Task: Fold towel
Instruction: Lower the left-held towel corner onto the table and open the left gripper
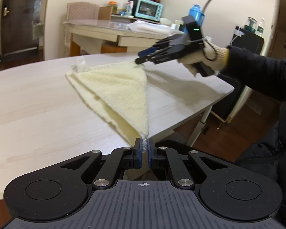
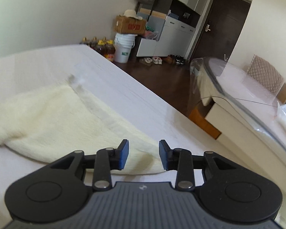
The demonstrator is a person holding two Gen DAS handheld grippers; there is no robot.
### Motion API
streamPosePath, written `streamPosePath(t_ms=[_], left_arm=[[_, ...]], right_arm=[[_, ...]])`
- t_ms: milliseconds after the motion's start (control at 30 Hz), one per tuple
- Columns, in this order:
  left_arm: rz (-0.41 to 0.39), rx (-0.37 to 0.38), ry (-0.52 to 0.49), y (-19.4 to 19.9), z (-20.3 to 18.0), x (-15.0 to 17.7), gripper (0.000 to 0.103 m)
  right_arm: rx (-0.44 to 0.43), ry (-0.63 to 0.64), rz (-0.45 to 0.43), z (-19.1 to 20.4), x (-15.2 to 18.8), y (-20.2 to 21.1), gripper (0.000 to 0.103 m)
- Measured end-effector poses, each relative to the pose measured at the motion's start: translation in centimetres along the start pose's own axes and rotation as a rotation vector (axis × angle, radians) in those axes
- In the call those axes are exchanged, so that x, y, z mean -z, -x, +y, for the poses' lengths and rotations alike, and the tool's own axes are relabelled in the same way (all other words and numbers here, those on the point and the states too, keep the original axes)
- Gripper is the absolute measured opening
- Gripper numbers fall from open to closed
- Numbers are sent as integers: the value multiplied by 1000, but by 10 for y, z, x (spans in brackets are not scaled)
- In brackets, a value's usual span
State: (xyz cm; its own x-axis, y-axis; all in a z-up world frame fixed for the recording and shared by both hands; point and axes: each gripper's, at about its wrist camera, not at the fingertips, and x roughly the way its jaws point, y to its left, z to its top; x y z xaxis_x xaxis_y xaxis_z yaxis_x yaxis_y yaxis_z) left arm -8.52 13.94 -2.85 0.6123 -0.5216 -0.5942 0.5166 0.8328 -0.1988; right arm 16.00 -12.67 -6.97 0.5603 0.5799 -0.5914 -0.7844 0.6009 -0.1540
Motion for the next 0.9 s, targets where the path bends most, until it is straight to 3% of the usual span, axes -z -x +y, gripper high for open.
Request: streamPosePath(t_ms=[133,333,467,667,900], left_arm=[[0,-9,-16,3,1,2,6],[12,-4,-18,11,1,5,7],[-9,-58,-32,18,13,-9,8],[8,-158,-89,-15,55,-74,14],[22,-123,-79,-86,109,-143,17]], right_arm=[[38,5,12,13,6,-1,37],[70,-120,13,-17,5,1,38],[54,-98,6,-12,1,-2,38],[13,-98,-27,7,-6,-6,39],[40,-107,-33,20,-3,1,42]])
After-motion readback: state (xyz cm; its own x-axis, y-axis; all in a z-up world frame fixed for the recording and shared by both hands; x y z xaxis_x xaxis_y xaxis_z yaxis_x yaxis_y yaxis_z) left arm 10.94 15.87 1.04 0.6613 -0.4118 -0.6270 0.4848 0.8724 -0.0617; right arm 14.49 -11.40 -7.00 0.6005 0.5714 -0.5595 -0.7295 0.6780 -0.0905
